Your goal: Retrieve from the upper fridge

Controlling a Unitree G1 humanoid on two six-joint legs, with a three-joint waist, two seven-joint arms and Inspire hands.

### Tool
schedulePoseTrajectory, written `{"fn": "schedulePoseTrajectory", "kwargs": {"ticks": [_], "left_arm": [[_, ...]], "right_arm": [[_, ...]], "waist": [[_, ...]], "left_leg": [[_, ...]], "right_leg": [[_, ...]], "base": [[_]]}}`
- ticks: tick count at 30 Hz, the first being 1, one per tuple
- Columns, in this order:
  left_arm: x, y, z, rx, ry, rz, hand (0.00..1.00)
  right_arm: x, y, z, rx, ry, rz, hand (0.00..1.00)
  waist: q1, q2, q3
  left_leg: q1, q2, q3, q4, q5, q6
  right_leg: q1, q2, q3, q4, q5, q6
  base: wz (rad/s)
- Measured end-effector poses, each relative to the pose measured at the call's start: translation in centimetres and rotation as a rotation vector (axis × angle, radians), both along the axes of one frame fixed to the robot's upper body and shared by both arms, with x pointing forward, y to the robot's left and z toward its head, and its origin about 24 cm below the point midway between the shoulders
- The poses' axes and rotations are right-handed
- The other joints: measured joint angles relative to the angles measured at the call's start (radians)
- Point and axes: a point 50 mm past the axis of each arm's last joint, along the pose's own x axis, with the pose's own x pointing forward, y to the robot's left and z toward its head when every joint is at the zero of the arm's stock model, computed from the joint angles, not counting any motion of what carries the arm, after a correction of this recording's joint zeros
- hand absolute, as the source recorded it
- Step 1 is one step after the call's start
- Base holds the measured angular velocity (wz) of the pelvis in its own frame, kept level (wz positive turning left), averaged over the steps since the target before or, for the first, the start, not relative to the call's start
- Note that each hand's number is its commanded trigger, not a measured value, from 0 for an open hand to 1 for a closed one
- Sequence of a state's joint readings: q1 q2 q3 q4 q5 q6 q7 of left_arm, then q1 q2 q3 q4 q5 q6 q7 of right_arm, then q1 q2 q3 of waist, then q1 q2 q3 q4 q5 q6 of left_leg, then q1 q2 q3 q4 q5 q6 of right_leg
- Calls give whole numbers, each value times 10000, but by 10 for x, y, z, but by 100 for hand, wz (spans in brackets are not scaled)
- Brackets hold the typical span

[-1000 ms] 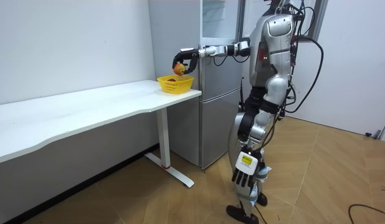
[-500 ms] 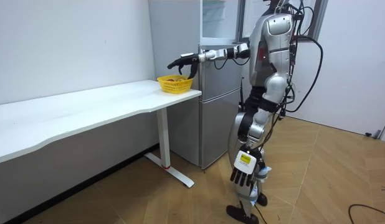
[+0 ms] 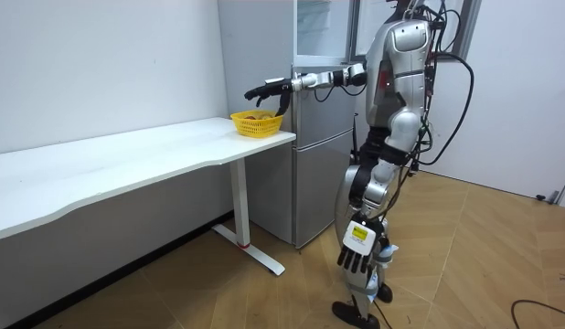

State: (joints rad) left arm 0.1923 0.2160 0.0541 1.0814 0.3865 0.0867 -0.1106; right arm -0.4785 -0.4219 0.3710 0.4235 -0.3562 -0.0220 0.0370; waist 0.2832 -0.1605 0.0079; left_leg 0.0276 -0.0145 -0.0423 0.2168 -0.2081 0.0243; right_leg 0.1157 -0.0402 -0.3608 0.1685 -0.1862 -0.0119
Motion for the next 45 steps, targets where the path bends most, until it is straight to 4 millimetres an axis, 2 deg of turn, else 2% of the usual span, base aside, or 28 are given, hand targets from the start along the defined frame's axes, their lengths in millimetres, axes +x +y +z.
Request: {"fn": "schedulePoseTrajectory", "kwargs": {"ticks": [7,12,16,17,21,24,26,29,31,33,34,36,38,40,43,45], "left_arm": [[0,0,0,-40,78,-171,0],[-8,0,0,-21,223,-141,0],[-8,-1,-1,-6,244,-219,0],[-9,-1,-1,-11,254,-219,0],[-11,-1,-1,62,272,-197,0],[-11,-3,-1,127,238,-325,0],[-11,-5,-1,95,145,-359,0],[-10,-5,-1,184,80,-370,0],[-9,-8,-1,225,-98,-359,0],[-8,-11,-2,206,-224,-355,0],[-7,-12,-2,214,-362,-354,0],[-8,-12,-2,195,-417,-390,0],[-11,-13,-3,267,-438,-377,0],[-12,-13,-3,390,-540,-328,0],[-16,-14,-3,547,-602,-259,0],[-15,-17,-4,578,-726,-224,0]], "right_arm": [[0,1,3,57,-225,2,0],[0,5,23,482,-1283,63,0],[-5,3,42,1215,-2175,-1,0],[-6,6,46,1387,-2346,108,0],[-9,11,59,1748,-2860,451,0],[-19,13,69,1963,-3488,559,0],[-28,20,77,2332,-4013,857,0],[-40,27,88,2720,-4612,1287,0],[-48,28,90,2852,-4851,1423,0],[-55,25,93,2921,-5082,1354,0],[-59,23,95,2964,-5343,1226,0],[-64,20,101,2948,-5881,993,0],[-76,10,104,3170,-6658,536,0],[-85,5,102,3411,-6958,219,0],[-97,-3,99,3809,-7397,-360,0],[-106,-13,100,3871,-7970,-1045,0]], "waist": [[2,-54,-13],[-102,-61,-15],[-141,-13,14],[-230,42,51],[-411,197,97],[-547,381,30],[-816,571,-49],[-1119,793,-81],[-1184,923,-103],[-1239,1035,-102],[-1394,1053,-94],[-1489,1070,-84],[-1737,1089,-89],[-1763,1082,-97],[-2262,1107,-91],[-2419,1219,-143]], "left_leg": [[13,9,68,-102,0,0],[15,12,85,-65,0,0],[40,4,75,-29,-1,1],[89,5,77,-24,-1,1],[151,17,79,-70,-2,1],[173,20,174,-105,-8,8],[169,21,308,-83,-12,15],[179,17,379,-112,-12,18],[319,39,572,-153,-11,19],[410,55,710,-202,-11,19],[460,73,798,-251,-11,19],[524,115,970,-323,-11,19],[600,141,1121,-424,-13,16],[754,176,1281,-496,-14,12],[779,182,1364,-530,-17,11],[728,187,1551,-530,-30,29]], "right_leg": [[-32,31,130,0,0,0],[-42,29,142,-4,0,0],[-8,11,171,-11,0,0],[10,10,182,-12,0,0],[35,20,284,-12,0,0],[8,13,357,1,0,0],[-4,-7,349,5,0,0],[-5,-17,395,10,0,1],[-10,-9,603,14,0,1],[17,-8,670,15,0,1],[-10,7,827,30,0,1],[-42,46,948,35,0,0],[-30,92,1169,29,2,-2],[29,141,1360,30,2,-2],[5,150,1415,33,3,-3],[-149,153,1575,73,6,-8]], "base": [[-2],[-2],[1],[0],[-5],[-7],[-5],[-8],[-26],[-26],[-28],[-30],[-16],[-23],[-11],[-22]]}}
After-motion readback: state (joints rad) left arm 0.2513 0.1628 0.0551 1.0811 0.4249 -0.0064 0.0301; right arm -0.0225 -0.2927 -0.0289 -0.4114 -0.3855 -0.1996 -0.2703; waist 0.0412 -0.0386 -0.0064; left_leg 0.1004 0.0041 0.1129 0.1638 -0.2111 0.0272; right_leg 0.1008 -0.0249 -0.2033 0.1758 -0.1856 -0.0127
